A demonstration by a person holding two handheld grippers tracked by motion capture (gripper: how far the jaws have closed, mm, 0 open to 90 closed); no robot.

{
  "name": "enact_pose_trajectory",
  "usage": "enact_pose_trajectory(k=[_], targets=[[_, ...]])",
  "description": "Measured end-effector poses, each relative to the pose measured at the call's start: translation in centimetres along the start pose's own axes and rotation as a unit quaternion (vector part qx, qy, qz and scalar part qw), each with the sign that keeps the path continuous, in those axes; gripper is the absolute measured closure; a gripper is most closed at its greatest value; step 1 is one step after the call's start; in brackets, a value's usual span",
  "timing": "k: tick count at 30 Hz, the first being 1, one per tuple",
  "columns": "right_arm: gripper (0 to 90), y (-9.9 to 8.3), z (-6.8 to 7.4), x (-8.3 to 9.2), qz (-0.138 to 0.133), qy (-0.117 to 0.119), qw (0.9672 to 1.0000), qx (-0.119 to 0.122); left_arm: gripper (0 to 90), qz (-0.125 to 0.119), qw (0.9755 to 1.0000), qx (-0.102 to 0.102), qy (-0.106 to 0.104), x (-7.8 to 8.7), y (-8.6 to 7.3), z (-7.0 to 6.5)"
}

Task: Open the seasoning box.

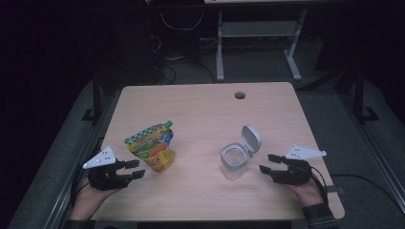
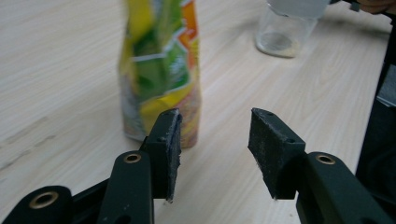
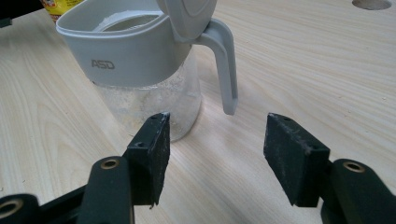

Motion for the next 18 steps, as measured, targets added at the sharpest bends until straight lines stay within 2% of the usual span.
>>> enact_pose_trajectory(k=[7,10,18], targets=[[40.5,0.0,0.0,0.0,0.0,0.0,1.0,0.0,49.5,-0.002,0.9998,-0.006,0.018,0.8,0.6,1.0],[40.5,0.0,-0.1,0.0,-0.001,0.0,1.0,0.0,49.1,-0.015,0.9997,-0.005,0.017,0.9,1.2,1.5],[40.5,0.0,-0.1,0.1,-0.001,-0.002,1.0,-0.001,49.1,-0.022,0.9995,-0.02,0.01,0.0,2.9,2.0]])
Point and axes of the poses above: each handheld gripper's, and its own axes: x roughly backward along the jaws, y roughly out of its top, z roughly to its left, the point moved 4 cm from there along -x, roughly forward along the jaws, and after that the axes turned 13 degrees about -z, right-handed, at the moved point
